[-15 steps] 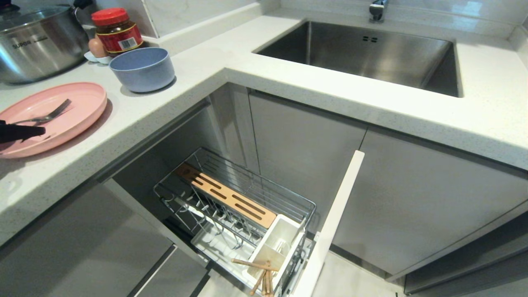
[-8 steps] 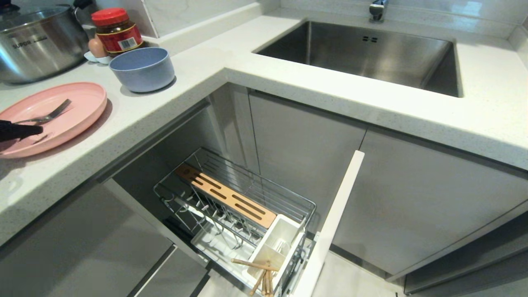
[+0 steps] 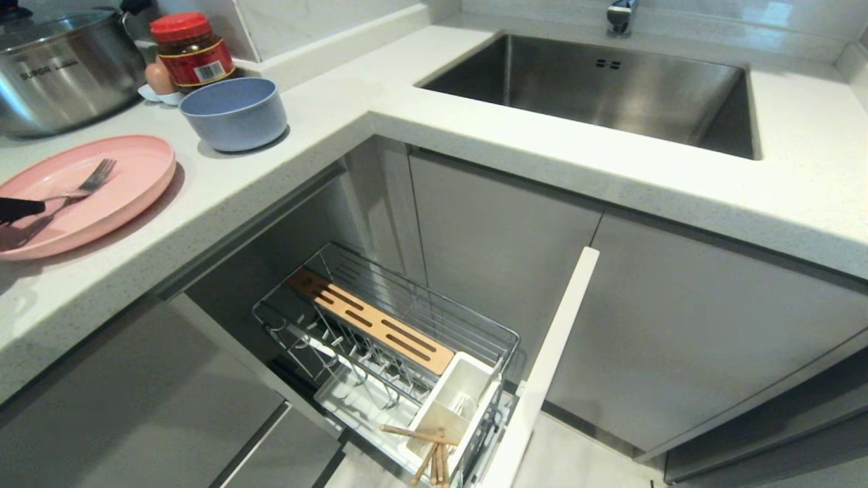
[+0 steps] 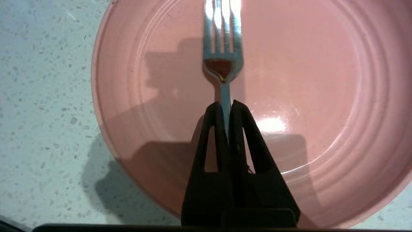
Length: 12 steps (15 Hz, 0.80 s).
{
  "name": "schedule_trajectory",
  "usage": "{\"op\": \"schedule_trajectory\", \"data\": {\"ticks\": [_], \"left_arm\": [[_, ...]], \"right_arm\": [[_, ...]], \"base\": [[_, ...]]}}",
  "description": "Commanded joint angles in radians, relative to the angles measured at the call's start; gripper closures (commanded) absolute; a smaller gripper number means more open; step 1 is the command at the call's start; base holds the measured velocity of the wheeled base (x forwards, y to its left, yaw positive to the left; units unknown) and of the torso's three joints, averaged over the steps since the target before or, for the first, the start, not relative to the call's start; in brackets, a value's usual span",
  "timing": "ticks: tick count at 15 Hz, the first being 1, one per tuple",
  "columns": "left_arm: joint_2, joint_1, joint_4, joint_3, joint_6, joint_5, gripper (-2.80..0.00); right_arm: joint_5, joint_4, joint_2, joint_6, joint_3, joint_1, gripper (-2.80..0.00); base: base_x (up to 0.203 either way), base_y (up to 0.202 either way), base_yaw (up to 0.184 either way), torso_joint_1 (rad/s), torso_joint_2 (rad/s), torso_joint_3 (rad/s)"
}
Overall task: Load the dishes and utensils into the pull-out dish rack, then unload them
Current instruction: Pick up the fork and place it in the cupboard
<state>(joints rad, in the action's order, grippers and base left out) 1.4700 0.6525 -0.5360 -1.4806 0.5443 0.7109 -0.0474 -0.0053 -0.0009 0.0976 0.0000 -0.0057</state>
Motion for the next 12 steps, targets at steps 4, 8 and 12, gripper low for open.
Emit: {"op": "schedule_trajectory", "data": {"ticks": [4, 8, 12], "left_arm": [[-0.002, 0.001, -0.004, -0.003, 0.002, 0.004, 0.00], [-0.014, 0.002, -0.009, -0.036, -0.038, 0.010, 0.00], [-0.024, 0.001, -0.008, -0.124, -0.266, 0.015, 0.00]], "right_arm": [[0.000, -0.001, -0.002, 0.001, 0.000, 0.000, 0.00], [0.000, -0.001, -0.002, 0.001, 0.000, 0.000, 0.00], [0.000, -0.001, -0.002, 0.001, 0.000, 0.000, 0.00]], "base": [[0.000, 0.000, 0.000, 0.000, 0.00, 0.000], [0.000, 0.000, 0.000, 0.000, 0.00, 0.000], [0.000, 0.000, 0.000, 0.000, 0.00, 0.000]]}}
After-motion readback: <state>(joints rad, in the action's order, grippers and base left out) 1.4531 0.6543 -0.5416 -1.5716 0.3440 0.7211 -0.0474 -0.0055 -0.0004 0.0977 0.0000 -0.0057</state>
